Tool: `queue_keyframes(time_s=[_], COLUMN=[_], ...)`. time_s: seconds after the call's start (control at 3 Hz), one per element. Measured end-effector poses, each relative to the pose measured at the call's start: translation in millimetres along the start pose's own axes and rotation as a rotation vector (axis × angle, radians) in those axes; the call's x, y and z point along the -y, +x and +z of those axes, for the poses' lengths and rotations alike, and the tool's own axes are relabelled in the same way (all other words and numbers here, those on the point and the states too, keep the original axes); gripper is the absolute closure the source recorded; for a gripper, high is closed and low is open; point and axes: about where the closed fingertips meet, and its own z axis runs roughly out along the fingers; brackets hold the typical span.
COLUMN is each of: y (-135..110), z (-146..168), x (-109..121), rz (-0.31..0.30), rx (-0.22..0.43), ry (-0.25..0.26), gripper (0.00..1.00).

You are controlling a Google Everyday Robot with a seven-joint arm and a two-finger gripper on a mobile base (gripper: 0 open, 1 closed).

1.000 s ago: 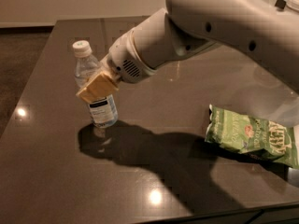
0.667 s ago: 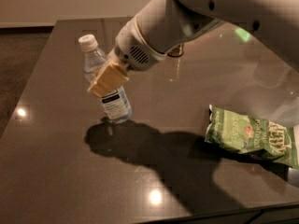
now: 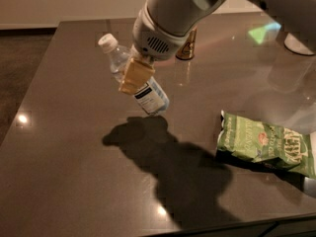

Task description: Knock blue plastic bottle over

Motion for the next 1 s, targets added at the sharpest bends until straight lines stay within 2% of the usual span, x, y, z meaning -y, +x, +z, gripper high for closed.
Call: queue_keyframes(time_s=[0.33, 0.67, 1.0], y=[11, 17, 21], z=[3, 12, 20], x=[6, 6, 5], rz=[-0.064, -0.134, -0.196], rx=[-0.094, -0.174, -0.24], ry=[0.033, 0.039, 0.047], gripper=[1.0, 1.0, 0.83])
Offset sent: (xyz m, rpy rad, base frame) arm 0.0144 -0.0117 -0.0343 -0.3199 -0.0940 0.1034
